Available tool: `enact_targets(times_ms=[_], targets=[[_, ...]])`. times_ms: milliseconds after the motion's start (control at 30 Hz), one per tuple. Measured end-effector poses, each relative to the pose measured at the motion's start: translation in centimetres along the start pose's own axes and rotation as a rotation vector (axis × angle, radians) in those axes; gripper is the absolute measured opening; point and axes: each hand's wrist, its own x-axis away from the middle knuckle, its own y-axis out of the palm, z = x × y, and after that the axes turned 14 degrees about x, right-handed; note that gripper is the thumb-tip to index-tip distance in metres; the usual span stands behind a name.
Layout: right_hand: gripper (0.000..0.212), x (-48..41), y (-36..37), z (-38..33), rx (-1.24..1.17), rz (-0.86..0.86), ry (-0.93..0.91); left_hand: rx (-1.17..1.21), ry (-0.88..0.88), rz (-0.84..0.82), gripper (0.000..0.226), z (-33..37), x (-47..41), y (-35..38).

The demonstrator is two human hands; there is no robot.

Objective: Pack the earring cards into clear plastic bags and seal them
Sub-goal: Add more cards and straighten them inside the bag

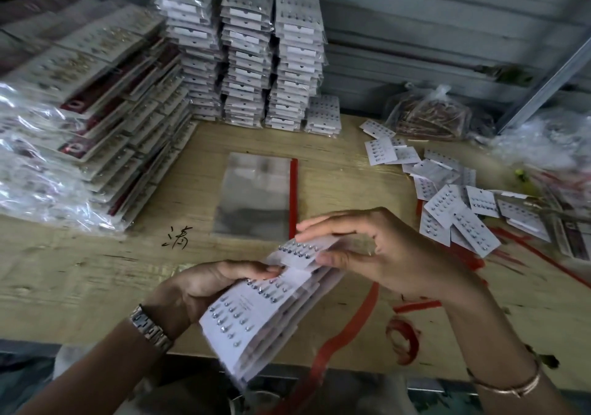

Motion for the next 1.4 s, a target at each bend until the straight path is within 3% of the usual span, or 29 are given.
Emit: enact_targets(times_ms=[267, 433, 533, 633, 700, 767, 867, 1000, 1200, 1400], targets=[[0.027, -0.7, 0.0, -1.0, 0.064, -0.019, 0.018, -0.136, -0.004, -0.004, 0.070, 0.4, 0.1, -0.6], [0.022, -1.1, -0.4, -1.8, 0.051, 0.001, 0.024, -0.081, 0.094, -0.015, 0.067, 0.6, 0.0, -0.1], [0.023, -1.2, -0.5, -2.0, 0.070, -0.003, 0.018, -0.199, 0.127, -0.009, 0.063, 0.4, 0.2, 0.3], [0.034, -1.3, -0.7, -2.4, 0.073, 0.022, 0.015, -0.211, 0.092, -0.016, 0.075, 0.4, 0.3, 0.3], [0.033, -1.2, -1.2, -2.7, 0.111, 0.074, -0.068, -0.168, 0.051, -0.039, 0.088, 0.6, 0.5, 0.3], [0.018, -0.7, -1.9, -3.4, 0.152, 0.088, -0.182, -0.157, 0.051, -0.048, 0.093, 0.9, 0.6, 0.3], [0.007, -0.3, -2.7, -4.1, 0.309, 0.056, -0.212, -0.202, 0.063, -0.083, 0.086, 1.2, 0.7, 0.3], [0.012, -0.9, -3.1, -5.0, 0.547, -0.008, -0.186, -0.071, -0.016, -0.219, 0.078, 1.1, 0.5, 0.2], [0.010, -1.9, -3.2, -5.9, 0.724, -0.014, -0.183, -0.069, 0.002, -0.204, 0.052, 0.8, 0.0, 0.1], [0.012, -2.1, -2.8, -6.1, 0.788, -0.019, -0.242, -0.047, -0.013, -0.198, 0.066, 0.7, 0.3, 0.5]])
